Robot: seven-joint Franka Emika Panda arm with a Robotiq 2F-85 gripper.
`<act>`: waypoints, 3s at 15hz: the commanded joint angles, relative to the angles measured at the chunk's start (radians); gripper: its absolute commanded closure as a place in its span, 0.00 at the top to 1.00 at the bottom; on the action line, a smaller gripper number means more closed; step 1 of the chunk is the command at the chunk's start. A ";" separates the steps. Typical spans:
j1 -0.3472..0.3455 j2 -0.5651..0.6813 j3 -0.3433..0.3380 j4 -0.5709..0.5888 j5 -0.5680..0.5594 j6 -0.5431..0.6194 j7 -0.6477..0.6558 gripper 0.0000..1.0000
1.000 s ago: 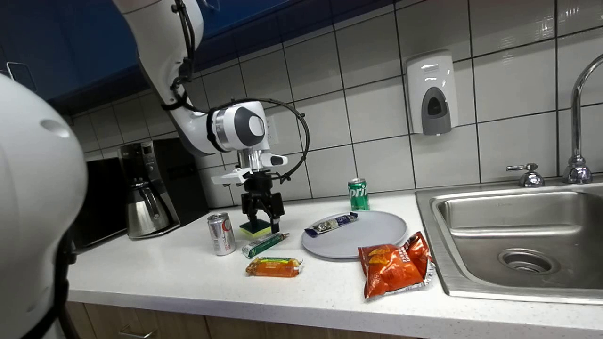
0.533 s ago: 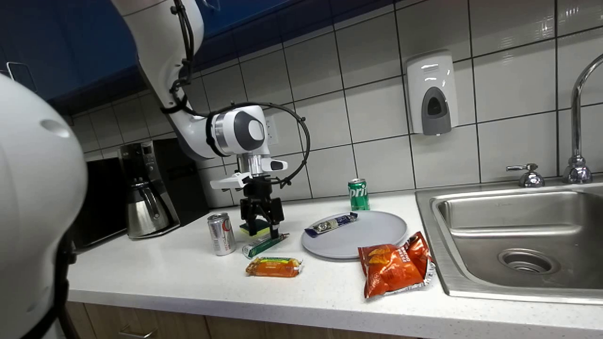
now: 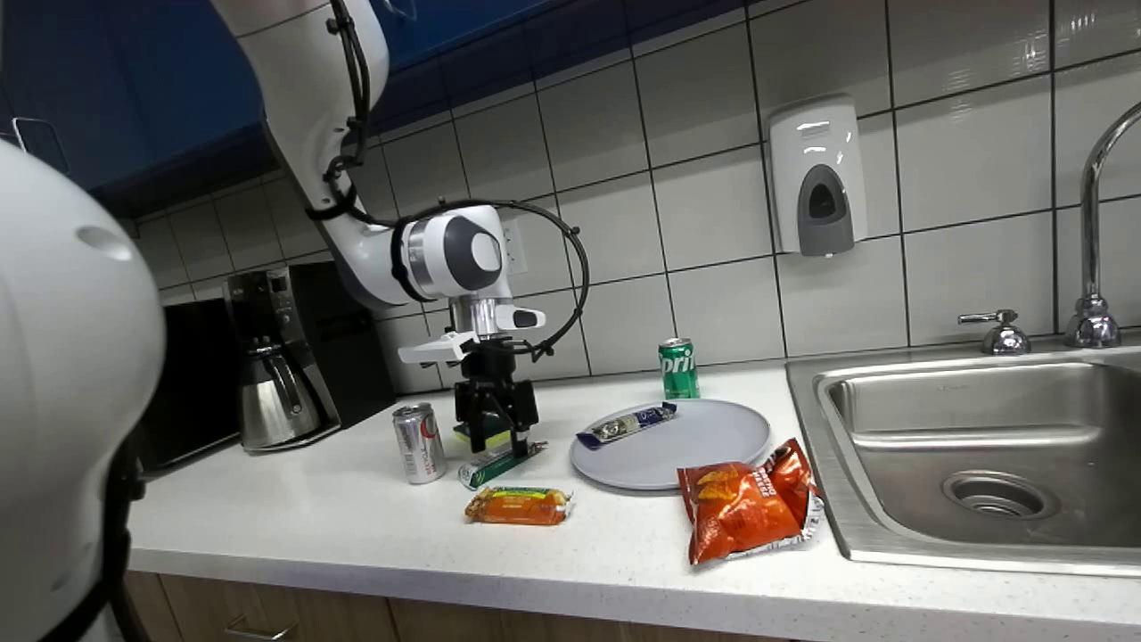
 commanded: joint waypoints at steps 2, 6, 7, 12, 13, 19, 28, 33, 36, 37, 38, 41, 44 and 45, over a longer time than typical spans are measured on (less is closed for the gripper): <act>-0.007 0.017 0.008 0.015 -0.015 -0.021 -0.021 1.00; -0.007 0.018 0.008 0.018 -0.014 -0.024 -0.028 1.00; -0.007 0.016 0.008 0.019 -0.014 -0.024 -0.031 1.00; -0.008 0.014 0.010 0.028 -0.014 -0.029 -0.047 1.00; -0.008 0.015 0.011 0.029 -0.013 -0.029 -0.050 1.00; -0.006 0.015 0.012 0.029 -0.016 -0.023 -0.059 0.49; -0.008 -0.012 0.003 0.038 -0.026 -0.029 -0.046 0.16; -0.016 -0.056 -0.008 0.040 -0.026 -0.029 -0.036 0.16; -0.024 -0.081 -0.024 0.025 -0.032 -0.028 -0.023 0.16; -0.028 -0.086 -0.029 0.023 -0.034 -0.027 -0.018 0.16; -0.031 -0.091 -0.037 0.021 -0.039 -0.025 -0.012 0.16; -0.042 -0.101 -0.059 0.017 -0.051 -0.008 0.031 0.16; -0.052 -0.110 -0.080 0.009 -0.051 0.003 0.087 0.16; -0.055 -0.111 -0.086 0.007 -0.052 0.004 0.105 0.16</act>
